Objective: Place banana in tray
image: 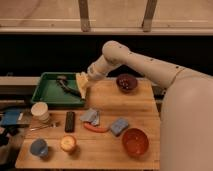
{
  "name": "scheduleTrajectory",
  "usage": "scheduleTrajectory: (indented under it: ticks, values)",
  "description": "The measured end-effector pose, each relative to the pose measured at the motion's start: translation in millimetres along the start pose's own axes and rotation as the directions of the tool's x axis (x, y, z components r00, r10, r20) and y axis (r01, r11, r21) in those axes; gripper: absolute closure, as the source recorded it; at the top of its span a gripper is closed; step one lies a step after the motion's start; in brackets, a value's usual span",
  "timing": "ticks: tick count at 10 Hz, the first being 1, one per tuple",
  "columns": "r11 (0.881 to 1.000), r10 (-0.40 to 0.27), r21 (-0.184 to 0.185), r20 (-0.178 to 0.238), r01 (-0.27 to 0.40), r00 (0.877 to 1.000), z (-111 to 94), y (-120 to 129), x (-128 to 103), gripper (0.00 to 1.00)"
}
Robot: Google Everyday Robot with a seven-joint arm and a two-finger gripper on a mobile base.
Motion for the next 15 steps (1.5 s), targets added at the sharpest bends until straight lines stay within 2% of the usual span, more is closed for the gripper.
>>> scheduleTrajectory:
  ticks: [2, 3, 5, 8, 10, 11, 12, 13, 15]
  values:
    - [0.998, -0.028, -0.053, -0.022, 0.026, 0.999, 25, 7, -15, 1.0]
    - [0.994, -0.046, -0.098, -0.039, 0.042, 0.998, 41, 11, -20, 1.0]
    - [0.987, -0.063, -0.151, -0.051, 0.055, 0.997, 57, 14, -27, 1.0]
    - [0.961, -0.136, -0.252, -0.084, 0.111, 0.987, 96, 39, -36, 1.0]
    - [0.937, -0.188, -0.317, -0.106, 0.146, 0.977, 105, 47, -35, 0.96]
    - [0.932, -0.197, -0.329, -0.112, 0.151, 0.974, 108, 50, -35, 0.91]
    - [0.933, -0.196, -0.328, -0.112, 0.15, 0.974, 107, 49, -35, 0.84]
    - [0.934, -0.194, -0.326, -0.11, 0.149, 0.975, 106, 47, -34, 0.72]
    - [0.933, -0.196, -0.327, -0.112, 0.15, 0.974, 107, 49, -35, 0.55]
